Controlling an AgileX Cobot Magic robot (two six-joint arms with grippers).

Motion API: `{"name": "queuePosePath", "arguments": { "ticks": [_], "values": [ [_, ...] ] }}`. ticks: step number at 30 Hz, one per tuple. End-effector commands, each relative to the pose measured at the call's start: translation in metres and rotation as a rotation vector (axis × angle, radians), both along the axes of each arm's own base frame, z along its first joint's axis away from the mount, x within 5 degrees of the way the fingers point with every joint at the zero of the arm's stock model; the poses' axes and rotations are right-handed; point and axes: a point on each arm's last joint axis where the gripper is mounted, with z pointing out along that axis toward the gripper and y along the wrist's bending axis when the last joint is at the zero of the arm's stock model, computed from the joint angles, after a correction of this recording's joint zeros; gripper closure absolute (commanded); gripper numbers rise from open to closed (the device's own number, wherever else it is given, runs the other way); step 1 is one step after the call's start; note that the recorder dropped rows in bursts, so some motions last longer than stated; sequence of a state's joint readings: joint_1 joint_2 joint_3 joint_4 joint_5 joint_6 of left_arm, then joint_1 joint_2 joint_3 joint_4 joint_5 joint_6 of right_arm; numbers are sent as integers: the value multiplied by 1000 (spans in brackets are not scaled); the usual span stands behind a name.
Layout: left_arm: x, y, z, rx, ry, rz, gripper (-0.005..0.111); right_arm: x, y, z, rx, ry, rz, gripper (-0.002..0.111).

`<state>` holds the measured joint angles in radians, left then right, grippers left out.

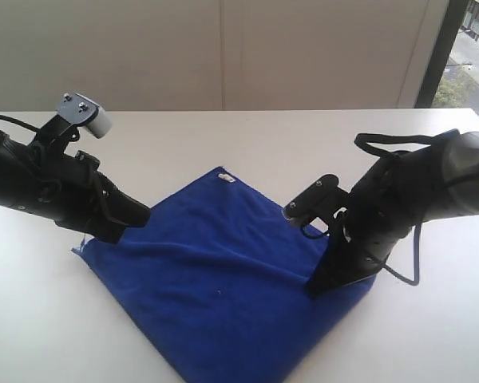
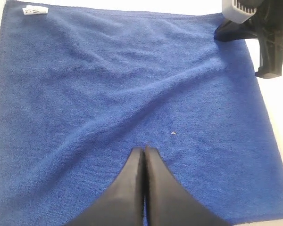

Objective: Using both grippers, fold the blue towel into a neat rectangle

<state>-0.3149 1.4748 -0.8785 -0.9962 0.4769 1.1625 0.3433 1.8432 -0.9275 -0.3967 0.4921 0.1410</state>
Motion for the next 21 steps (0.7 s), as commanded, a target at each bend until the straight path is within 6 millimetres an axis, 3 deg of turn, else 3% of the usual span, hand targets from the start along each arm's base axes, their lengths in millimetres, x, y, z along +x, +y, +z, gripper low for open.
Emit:
{"name": "queuePosePath", "arguments": {
  "ticks": [1,9,15,21],
  "values": [
    [-3,-2,4,-29,9,-17,107,-20,-7,-15,-39,146,-64,108],
    [-3,-2,4,-28,2,-24,107,-56,20,-18,19,231,-67,108],
    [-3,-2,4,-29,4,-27,107,-74,48,-2,67,230,-16,108],
    [-4,-2,4,-30,7,-33,107,-84,51,24,80,202,8,108]
  ]
}}
